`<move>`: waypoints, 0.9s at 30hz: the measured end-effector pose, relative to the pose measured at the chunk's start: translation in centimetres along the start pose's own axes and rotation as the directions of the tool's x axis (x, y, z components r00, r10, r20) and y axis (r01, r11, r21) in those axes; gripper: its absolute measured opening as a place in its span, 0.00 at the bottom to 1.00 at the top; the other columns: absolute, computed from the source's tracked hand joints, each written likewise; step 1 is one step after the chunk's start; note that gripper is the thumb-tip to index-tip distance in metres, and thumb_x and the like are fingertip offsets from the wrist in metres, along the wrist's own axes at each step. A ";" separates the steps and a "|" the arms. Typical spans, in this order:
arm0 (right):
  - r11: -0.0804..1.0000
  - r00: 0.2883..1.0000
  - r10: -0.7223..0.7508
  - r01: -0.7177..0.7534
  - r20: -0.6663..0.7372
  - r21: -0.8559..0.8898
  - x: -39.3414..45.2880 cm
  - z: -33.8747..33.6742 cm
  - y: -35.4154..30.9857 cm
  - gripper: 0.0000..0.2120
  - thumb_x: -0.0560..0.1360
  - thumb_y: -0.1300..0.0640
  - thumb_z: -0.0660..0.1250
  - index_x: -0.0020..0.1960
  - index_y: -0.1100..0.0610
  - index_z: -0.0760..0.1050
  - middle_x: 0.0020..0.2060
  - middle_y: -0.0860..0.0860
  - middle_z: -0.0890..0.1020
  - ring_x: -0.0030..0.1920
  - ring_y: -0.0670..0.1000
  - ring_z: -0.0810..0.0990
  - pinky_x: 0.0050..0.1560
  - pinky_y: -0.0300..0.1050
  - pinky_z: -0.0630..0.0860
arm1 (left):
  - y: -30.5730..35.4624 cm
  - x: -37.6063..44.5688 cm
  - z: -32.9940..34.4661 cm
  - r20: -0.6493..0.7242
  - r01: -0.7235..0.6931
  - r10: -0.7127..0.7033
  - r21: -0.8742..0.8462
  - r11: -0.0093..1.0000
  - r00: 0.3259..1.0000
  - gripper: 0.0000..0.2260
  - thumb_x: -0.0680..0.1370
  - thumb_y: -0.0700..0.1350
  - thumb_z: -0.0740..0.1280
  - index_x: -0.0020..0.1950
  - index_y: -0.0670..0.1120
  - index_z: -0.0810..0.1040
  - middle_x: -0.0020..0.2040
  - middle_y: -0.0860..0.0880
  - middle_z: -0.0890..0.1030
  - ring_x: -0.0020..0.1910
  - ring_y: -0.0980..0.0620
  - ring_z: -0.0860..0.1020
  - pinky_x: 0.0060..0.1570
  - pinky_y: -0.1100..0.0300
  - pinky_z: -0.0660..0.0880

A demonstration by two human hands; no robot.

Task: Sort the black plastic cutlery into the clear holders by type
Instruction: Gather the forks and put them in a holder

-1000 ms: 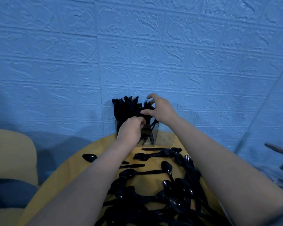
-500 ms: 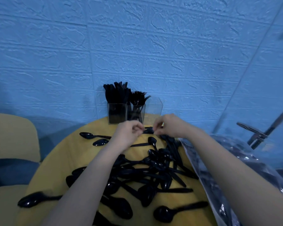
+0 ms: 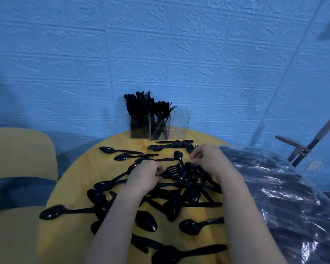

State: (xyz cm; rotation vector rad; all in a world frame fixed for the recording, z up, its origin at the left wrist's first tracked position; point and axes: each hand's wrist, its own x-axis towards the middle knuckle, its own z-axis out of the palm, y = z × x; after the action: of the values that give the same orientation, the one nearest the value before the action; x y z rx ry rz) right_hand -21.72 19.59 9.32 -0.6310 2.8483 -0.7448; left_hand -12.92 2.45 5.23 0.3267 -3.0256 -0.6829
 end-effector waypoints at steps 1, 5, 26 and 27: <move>0.999 0.999 0.030 -0.030 -0.030 0.019 0.2 0.0 0.4 0.03 0.74 0.61 0.68 0.47 0.55 0.79 0.46 0.52 0.82 0.49 0.53 0.80 0.55 0.49 0.76 | -0.2 0.0 0.1 -0.036 0.001 -0.003 -0.055 0.998 0.999 0.09 0.76 0.44 0.69 0.56 0.48 0.79 0.52 0.51 0.80 0.46 0.55 0.74 0.46 0.63 0.72; 0.990 0.986 0.109 -0.096 -0.127 0.102 1.1 -0.7 1.9 0.06 0.73 0.63 0.70 0.42 0.53 0.78 0.41 0.51 0.81 0.47 0.51 0.79 0.50 0.42 0.73 | -0.5 0.1 -0.1 -0.164 0.014 -0.063 -0.280 0.960 0.984 0.07 0.76 0.43 0.69 0.54 0.47 0.79 0.45 0.53 0.78 0.44 0.56 0.74 0.45 0.64 0.71; 0.975 0.974 0.223 -0.223 0.040 0.010 2.8 1.9 1.3 0.09 0.75 0.57 0.69 0.53 0.60 0.80 0.47 0.57 0.82 0.50 0.56 0.80 0.52 0.46 0.77 | -0.6 0.4 0.5 -0.271 0.042 -0.169 -0.419 0.907 0.948 0.10 0.77 0.44 0.68 0.57 0.46 0.79 0.52 0.50 0.82 0.50 0.56 0.77 0.48 0.66 0.68; 0.978 0.976 0.204 -0.207 0.077 0.034 2.7 1.9 1.1 0.09 0.75 0.56 0.68 0.52 0.61 0.80 0.45 0.57 0.82 0.48 0.55 0.80 0.48 0.44 0.76 | -0.7 0.4 0.4 -0.272 0.038 -0.169 -0.430 0.902 0.947 0.10 0.77 0.44 0.68 0.57 0.46 0.79 0.53 0.50 0.82 0.51 0.55 0.77 0.49 0.66 0.68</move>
State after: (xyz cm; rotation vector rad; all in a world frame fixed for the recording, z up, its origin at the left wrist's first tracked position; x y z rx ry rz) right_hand -24.14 18.43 7.10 -0.3423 2.7681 -0.7285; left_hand -13.23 1.93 4.55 0.5230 -2.4995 -1.1467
